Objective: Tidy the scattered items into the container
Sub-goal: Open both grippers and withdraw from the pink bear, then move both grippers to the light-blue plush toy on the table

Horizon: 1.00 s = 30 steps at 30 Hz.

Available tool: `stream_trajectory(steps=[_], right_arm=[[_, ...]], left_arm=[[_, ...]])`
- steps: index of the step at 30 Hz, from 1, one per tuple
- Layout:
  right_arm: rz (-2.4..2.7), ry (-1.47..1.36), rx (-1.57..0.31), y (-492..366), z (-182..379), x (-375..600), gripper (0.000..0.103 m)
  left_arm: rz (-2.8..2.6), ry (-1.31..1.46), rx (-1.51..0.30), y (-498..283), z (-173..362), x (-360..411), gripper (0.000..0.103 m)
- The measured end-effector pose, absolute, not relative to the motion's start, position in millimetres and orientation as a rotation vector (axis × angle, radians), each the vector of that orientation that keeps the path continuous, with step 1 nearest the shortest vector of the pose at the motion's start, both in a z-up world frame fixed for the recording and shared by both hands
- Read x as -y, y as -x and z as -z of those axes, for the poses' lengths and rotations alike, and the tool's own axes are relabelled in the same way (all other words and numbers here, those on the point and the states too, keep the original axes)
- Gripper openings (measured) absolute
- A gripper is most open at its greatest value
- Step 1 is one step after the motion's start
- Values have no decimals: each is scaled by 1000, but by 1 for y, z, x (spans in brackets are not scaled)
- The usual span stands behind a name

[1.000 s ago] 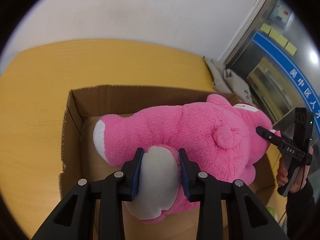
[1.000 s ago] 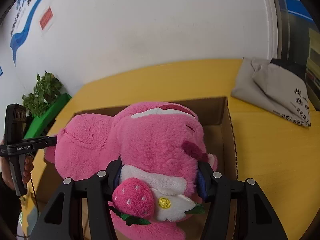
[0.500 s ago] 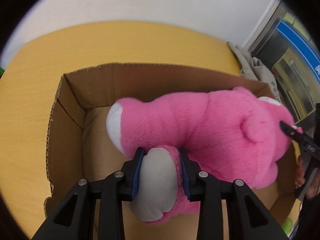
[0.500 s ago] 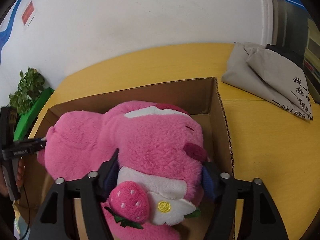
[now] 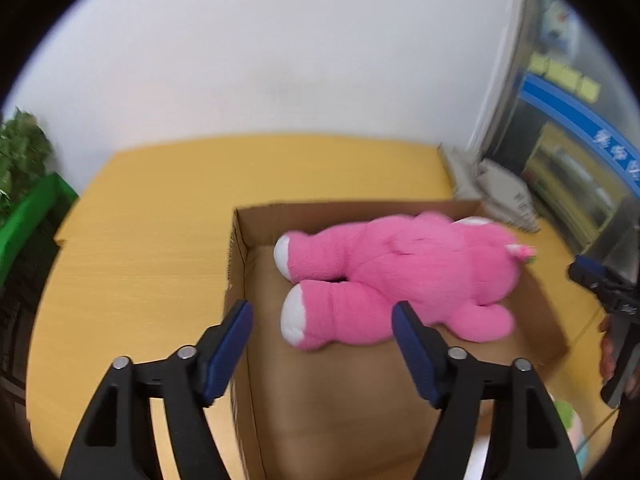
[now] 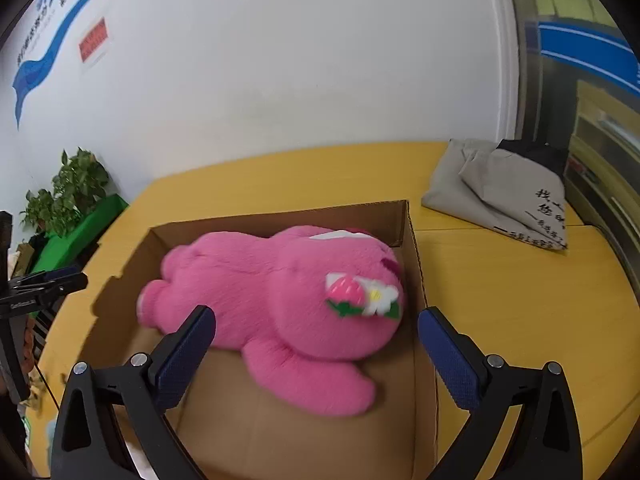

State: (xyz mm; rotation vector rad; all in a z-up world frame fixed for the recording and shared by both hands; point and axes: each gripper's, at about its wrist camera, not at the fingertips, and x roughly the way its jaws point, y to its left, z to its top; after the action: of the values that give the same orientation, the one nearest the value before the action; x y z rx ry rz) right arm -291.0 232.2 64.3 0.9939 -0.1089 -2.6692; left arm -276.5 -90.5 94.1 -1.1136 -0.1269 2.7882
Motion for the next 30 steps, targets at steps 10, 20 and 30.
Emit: stream_trajectory(steps=[10,20,30], right_arm=[[2726,-912,7,158,-79,-198,103],[2758,-916,-122,93,-75,-174,103],[2716,-904,-130,63,-75,-168,103]], left_arm=[[-2851,1022,58,143,-90,79,79],[-2876,1022,96,86,-77,55,79],[-2858,988,140,57,-74,39,79]])
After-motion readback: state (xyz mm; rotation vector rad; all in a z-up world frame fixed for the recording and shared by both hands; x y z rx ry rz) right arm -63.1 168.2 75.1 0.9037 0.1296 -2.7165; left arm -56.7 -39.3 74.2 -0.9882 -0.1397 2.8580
